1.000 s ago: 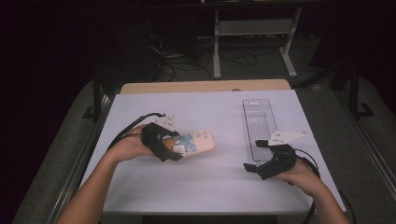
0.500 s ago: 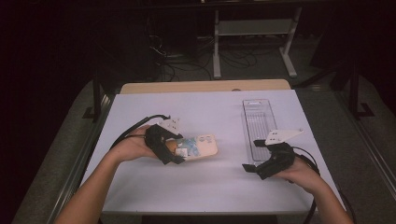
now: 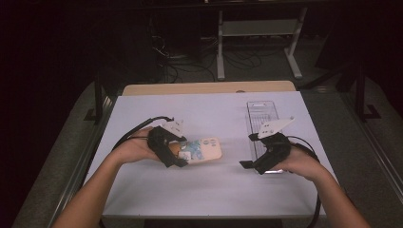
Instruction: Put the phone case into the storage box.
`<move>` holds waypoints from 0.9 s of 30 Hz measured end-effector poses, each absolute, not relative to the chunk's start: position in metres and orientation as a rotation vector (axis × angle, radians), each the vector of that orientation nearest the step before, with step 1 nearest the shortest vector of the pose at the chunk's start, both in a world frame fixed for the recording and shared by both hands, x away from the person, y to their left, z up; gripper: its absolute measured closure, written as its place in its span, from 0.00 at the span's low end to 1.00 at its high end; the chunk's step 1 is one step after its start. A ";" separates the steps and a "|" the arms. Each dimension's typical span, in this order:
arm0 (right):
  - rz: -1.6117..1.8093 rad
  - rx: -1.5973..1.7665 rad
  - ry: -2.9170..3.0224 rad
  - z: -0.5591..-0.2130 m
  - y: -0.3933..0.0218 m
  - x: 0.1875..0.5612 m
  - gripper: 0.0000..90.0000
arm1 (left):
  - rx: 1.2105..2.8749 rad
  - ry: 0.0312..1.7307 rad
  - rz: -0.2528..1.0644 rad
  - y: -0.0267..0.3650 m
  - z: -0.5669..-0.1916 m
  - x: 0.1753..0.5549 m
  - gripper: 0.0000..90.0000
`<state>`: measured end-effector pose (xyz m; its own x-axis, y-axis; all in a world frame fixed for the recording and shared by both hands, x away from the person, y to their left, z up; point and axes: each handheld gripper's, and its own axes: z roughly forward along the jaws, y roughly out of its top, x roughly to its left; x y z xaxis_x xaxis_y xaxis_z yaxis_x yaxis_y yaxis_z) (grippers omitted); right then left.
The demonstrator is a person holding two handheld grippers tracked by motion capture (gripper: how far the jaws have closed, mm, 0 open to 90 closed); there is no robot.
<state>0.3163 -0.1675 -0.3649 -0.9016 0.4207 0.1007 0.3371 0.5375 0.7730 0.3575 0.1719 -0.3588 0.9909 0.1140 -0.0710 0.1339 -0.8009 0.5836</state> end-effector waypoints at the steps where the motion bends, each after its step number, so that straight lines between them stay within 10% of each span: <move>1: 1.306 0.647 2.675 -0.364 -0.165 0.318 0.00 | 2.503 0.170 -0.038 0.172 -0.359 0.357 0.12; 27: 1.233 0.350 2.808 -0.344 -0.116 0.349 0.00 | 2.522 0.106 -0.046 0.159 -0.352 0.355 0.12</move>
